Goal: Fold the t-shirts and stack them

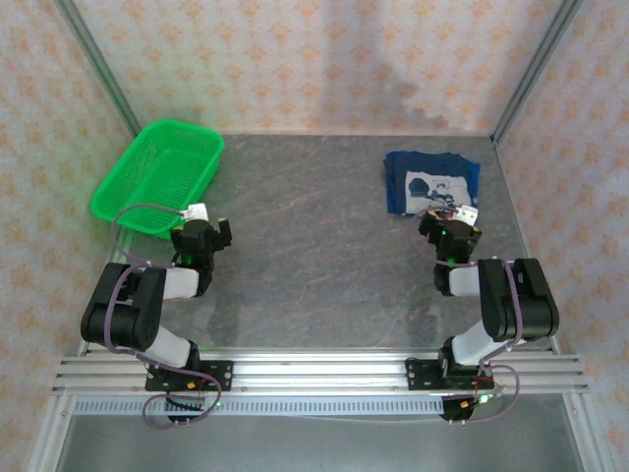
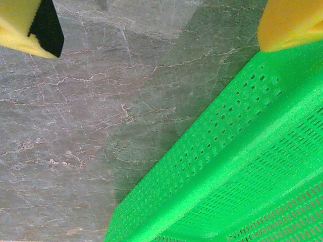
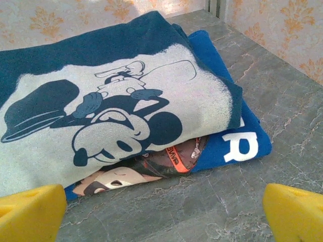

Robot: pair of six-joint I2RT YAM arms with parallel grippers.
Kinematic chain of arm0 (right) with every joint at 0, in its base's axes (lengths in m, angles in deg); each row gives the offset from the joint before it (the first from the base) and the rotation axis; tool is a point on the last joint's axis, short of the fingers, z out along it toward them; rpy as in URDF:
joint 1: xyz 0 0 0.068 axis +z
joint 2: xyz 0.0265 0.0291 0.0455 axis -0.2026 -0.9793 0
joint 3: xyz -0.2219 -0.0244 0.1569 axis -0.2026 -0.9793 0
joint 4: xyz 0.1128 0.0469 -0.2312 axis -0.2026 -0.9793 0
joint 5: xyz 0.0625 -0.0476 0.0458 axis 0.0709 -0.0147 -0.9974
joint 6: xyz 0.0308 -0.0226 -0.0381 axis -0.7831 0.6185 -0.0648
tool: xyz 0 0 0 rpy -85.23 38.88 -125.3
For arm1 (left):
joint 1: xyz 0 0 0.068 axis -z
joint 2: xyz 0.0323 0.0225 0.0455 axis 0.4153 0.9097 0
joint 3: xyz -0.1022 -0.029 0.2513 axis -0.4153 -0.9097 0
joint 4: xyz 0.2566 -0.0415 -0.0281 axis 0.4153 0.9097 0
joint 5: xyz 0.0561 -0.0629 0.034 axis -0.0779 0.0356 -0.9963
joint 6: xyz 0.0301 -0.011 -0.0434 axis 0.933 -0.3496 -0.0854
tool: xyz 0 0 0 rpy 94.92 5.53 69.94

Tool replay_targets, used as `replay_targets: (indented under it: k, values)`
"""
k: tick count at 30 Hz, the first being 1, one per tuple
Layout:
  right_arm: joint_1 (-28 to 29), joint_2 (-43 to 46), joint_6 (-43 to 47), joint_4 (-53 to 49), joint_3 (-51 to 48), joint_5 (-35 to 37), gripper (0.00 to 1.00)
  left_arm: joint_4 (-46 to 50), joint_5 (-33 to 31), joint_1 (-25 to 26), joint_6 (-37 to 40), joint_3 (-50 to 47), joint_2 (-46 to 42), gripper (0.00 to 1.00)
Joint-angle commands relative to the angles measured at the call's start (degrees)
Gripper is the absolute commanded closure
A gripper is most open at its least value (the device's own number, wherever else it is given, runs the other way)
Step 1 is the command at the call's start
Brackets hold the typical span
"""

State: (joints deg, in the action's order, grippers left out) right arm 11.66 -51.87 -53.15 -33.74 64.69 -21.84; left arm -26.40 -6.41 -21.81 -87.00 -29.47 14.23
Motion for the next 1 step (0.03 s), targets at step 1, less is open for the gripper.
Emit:
replay_targets:
  k: [1]
  values:
    - [0.51,0.04,0.64,1.79,0.1,0.12,0.01,-2.47,0.2,-0.26,1.24,0.88,-0.86,0.0]
